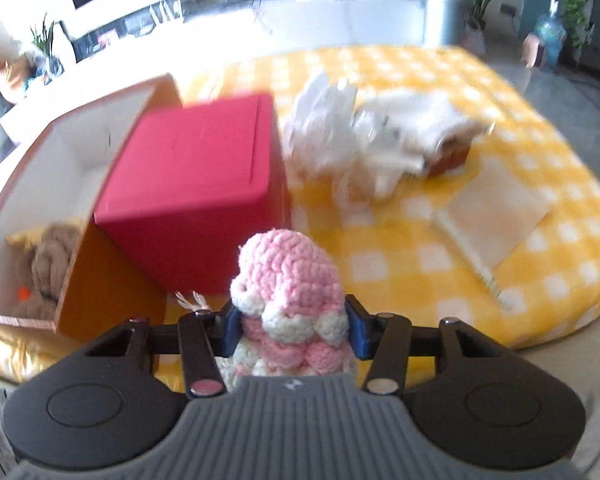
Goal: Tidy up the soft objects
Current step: 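Lift the pink toy with the right gripper while the left gripper reaches toward the pile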
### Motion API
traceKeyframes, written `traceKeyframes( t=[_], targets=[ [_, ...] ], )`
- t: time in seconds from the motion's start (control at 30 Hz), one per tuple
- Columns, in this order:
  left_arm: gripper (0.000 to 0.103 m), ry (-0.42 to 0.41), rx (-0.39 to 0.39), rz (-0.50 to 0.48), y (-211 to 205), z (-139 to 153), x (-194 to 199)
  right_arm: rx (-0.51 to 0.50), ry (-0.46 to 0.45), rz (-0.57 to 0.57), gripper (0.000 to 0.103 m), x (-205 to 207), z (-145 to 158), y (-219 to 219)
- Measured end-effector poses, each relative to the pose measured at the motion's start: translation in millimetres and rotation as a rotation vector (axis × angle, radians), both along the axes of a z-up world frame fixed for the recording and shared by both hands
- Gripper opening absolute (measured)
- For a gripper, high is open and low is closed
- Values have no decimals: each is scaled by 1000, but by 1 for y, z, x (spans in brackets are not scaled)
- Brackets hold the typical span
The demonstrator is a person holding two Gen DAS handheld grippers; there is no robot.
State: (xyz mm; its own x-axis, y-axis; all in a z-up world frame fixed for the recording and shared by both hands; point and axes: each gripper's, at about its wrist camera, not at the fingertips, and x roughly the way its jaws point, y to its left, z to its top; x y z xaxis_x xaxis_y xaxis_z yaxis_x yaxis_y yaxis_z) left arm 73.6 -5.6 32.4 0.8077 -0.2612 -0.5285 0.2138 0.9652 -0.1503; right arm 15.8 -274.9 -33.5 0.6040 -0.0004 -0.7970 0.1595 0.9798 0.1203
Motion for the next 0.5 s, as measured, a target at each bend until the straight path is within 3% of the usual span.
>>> traceKeyframes(
  t=[0.3,0.4,0.5],
  targets=[
    [90,2,25,-25,-13,-5,-2,-212,-255,-261,51,14,83,-49],
    [90,6,31,-46,-21,-7,-3,-200,-351,-391,51,10,92,-70],
    [89,16,31,-70,-31,-10,-3,-203,-349,-457,52,11,84,-84]
  ],
)
